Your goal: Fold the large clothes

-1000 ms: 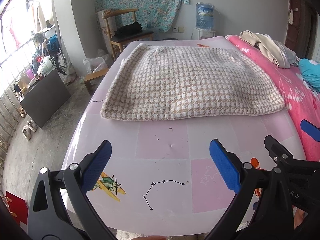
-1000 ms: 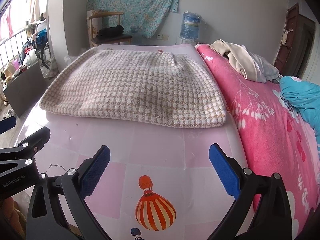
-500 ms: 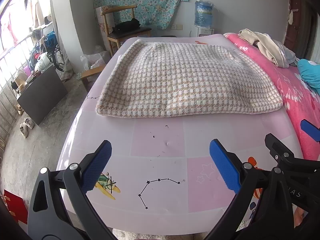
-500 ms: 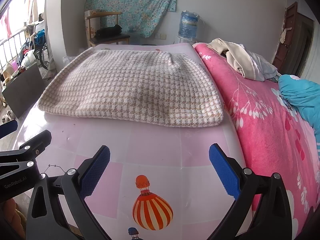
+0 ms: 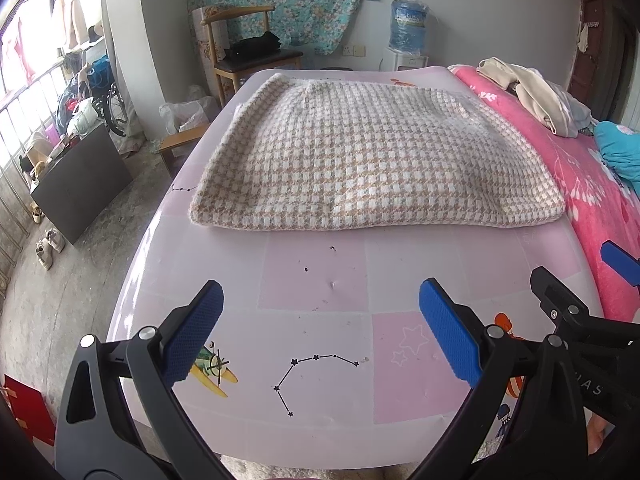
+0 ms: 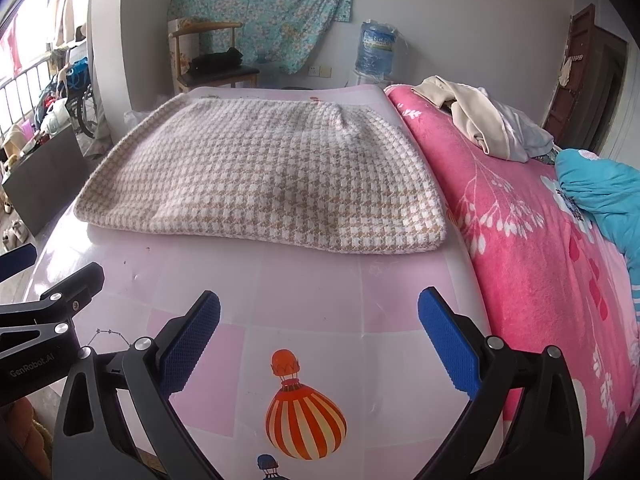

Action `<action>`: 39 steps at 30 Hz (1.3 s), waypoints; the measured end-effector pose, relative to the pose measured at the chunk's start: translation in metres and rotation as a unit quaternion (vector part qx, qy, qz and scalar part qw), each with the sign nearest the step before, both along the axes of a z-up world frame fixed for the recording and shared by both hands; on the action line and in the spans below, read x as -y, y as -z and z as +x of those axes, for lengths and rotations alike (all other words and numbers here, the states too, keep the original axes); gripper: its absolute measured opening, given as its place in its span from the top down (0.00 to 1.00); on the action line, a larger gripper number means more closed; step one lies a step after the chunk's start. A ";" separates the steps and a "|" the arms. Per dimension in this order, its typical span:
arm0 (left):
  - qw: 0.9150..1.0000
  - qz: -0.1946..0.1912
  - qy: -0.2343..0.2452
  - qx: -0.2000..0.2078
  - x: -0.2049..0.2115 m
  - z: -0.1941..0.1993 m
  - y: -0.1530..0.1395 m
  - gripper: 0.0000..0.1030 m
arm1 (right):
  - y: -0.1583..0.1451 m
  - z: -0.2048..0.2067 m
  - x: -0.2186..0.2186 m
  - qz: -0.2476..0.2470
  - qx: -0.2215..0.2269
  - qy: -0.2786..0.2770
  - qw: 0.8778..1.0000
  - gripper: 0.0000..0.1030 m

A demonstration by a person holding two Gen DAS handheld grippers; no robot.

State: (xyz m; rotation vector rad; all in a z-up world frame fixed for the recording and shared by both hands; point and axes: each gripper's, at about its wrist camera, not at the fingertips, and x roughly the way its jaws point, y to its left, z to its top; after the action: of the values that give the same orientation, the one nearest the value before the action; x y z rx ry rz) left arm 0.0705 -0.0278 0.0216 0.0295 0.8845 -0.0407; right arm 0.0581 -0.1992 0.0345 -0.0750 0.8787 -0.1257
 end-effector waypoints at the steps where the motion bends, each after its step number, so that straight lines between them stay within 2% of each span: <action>1: 1.000 0.000 0.000 0.000 0.000 0.000 0.000 0.08 | 0.000 0.000 0.000 -0.001 0.000 0.000 1.000 0.06; 39: 1.000 -0.003 -0.005 -0.005 -0.001 0.001 0.002 0.08 | -0.001 0.001 -0.002 -0.002 -0.002 -0.001 1.000 0.06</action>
State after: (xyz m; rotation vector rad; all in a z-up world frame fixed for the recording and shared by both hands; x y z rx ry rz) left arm 0.0714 -0.0270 0.0195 0.0193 0.8939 -0.0344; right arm 0.0591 -0.1970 0.0352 -0.0791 0.8831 -0.1260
